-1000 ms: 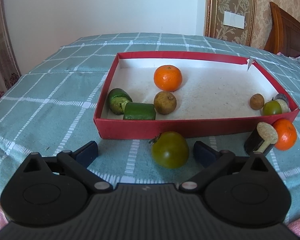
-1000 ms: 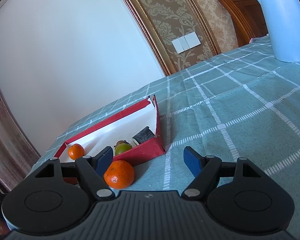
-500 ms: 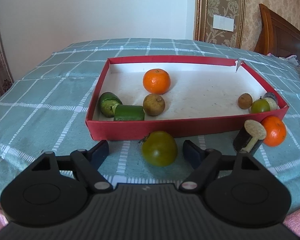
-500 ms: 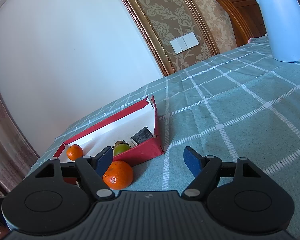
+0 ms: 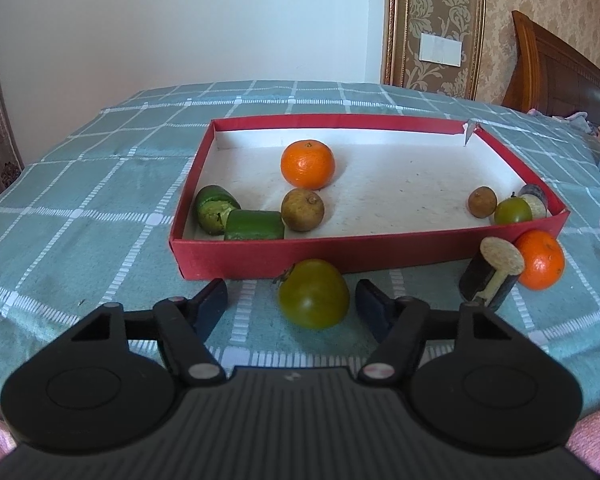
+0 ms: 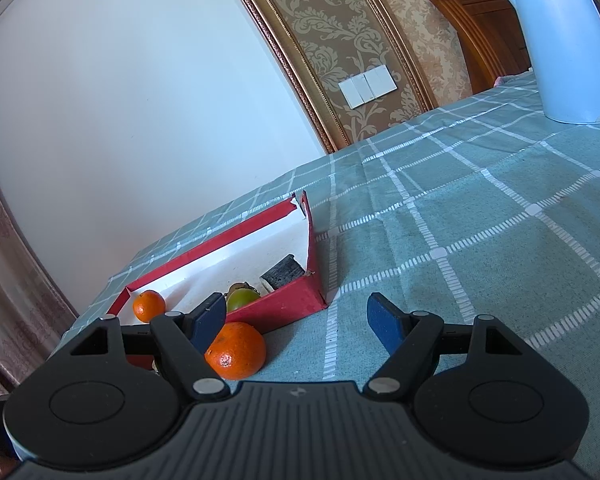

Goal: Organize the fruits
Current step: 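Move the left gripper toward the green-brown tomato beside the tray, then close the left gripper around the green-brown tomato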

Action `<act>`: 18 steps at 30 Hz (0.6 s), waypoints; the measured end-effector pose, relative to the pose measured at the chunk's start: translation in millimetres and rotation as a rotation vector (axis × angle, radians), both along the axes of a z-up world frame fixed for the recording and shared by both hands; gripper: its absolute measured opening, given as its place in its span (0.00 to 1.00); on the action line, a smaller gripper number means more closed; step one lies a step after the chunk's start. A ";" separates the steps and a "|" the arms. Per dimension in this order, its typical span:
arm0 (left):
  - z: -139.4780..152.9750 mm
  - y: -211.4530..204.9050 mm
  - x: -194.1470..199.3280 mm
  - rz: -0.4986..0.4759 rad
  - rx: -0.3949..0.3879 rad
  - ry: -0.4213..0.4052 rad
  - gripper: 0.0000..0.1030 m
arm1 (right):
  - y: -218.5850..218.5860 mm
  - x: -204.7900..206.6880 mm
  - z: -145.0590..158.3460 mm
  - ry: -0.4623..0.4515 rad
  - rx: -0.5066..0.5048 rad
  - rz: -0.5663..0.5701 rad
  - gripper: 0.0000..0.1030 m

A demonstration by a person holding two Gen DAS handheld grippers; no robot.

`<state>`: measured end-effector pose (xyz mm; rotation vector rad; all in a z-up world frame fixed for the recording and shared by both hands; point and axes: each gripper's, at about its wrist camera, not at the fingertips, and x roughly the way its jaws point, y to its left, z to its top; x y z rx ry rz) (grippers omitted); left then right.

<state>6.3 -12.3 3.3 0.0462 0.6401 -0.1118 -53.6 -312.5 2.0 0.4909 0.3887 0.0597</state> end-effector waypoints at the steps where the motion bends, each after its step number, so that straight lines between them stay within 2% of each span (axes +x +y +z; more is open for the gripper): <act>1: 0.1 0.1 -0.4 0.000 -0.001 -0.001 0.64 | 0.2 0.1 0.1 0.000 0.000 0.000 0.75; 5: 0.1 2.0 -3.0 0.000 -0.015 -0.012 0.55 | -0.3 -0.4 -0.3 -0.001 0.001 0.001 0.75; 10: 0.4 3.4 -3.7 -0.008 -0.023 -0.015 0.51 | -0.6 -1.3 -0.5 -0.003 0.004 0.000 0.75; 12: 0.5 4.7 -5.3 -0.025 -0.036 -0.021 0.45 | -0.6 -1.5 -0.4 -0.005 0.006 0.000 0.75; 16: 0.6 5.9 -7.1 -0.034 -0.043 -0.023 0.43 | -0.2 -0.9 -0.4 -0.007 0.009 0.002 0.75; 18: 0.9 5.2 -9.6 -0.040 -0.045 -0.026 0.38 | -0.1 -1.2 -0.2 -0.009 0.010 0.003 0.79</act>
